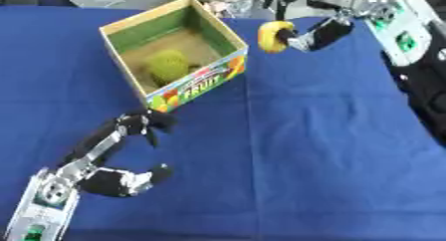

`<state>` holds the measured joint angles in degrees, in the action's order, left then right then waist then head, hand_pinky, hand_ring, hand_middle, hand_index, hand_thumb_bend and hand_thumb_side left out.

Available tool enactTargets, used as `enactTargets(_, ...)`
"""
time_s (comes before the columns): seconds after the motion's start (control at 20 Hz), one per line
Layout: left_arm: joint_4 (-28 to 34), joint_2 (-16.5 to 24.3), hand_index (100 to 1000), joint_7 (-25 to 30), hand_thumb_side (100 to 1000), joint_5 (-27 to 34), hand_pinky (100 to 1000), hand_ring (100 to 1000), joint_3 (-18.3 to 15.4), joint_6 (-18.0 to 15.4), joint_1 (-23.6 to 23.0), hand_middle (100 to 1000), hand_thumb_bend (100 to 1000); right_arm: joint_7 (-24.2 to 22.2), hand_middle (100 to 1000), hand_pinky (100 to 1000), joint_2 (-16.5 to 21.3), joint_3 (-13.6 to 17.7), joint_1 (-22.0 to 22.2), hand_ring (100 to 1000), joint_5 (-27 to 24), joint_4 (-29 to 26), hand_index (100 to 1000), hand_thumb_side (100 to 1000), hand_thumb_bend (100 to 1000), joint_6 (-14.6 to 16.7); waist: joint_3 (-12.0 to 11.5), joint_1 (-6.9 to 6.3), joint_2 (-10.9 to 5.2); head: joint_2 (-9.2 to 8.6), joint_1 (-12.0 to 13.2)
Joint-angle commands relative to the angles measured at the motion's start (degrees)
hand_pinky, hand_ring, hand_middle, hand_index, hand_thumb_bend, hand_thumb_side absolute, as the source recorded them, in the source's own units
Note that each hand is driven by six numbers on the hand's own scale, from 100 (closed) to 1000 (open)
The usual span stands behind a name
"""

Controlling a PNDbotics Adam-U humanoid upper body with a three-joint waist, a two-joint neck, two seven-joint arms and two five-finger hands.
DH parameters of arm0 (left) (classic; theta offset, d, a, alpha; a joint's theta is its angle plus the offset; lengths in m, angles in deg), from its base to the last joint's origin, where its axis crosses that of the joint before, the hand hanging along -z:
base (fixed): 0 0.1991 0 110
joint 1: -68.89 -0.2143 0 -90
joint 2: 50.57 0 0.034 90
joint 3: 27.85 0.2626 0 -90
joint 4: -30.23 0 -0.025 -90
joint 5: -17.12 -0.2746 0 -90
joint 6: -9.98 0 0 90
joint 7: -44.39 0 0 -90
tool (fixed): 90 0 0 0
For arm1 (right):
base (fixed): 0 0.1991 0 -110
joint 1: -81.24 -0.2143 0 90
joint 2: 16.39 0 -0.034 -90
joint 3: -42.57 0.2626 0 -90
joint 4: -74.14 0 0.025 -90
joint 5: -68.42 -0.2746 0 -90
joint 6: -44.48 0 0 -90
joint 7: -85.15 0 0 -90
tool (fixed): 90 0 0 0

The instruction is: Pick up objects on the table and place them in the box.

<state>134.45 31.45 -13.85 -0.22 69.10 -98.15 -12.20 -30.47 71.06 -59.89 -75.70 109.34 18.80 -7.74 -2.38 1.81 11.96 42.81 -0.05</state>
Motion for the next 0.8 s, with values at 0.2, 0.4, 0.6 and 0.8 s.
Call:
enactTargets(0.2,0.80,0.59,879,0.57,605,0.50,571,752,0.52,-0.25,1.13,761,438,4.50,737,955,-6.08,4.38,-5.11,855,7.79,6.64,422,147,100,-1.32,-1.54,-0.23,-0.45,-0.84,-2.21)
enactTargets(0.4,0.81,0.51,879,1.10,605,0.82,571,752,1.07,-0.37,1.52,761,437,10.06,743,949,-9.97,6.73,-6.53,857,14.95,10.34,488,134,100,-3.66,-2.89,-0.23,-0.18,-1.26,-3.63)
enactTargets(0.6,0.77,0.47,878,1.43,606,1.04,570,752,1.34,-0.41,1.66,761,435,15.69,780,949,-12.84,8.41,-6.70,870,22.87,13.42,777,158,100,-7.34,-3.67,-0.18,-0.06,-1.82,-5.06)
enactTargets(0.8,0.75,0.41,878,1.55,604,1.11,570,752,1.40,-0.39,1.70,761,430,18.30,818,946,-14.21,8.93,-5.82,878,27.12,15.13,973,164,100,-10.34,-3.63,-0.08,-0.11,-2.18,-5.33)
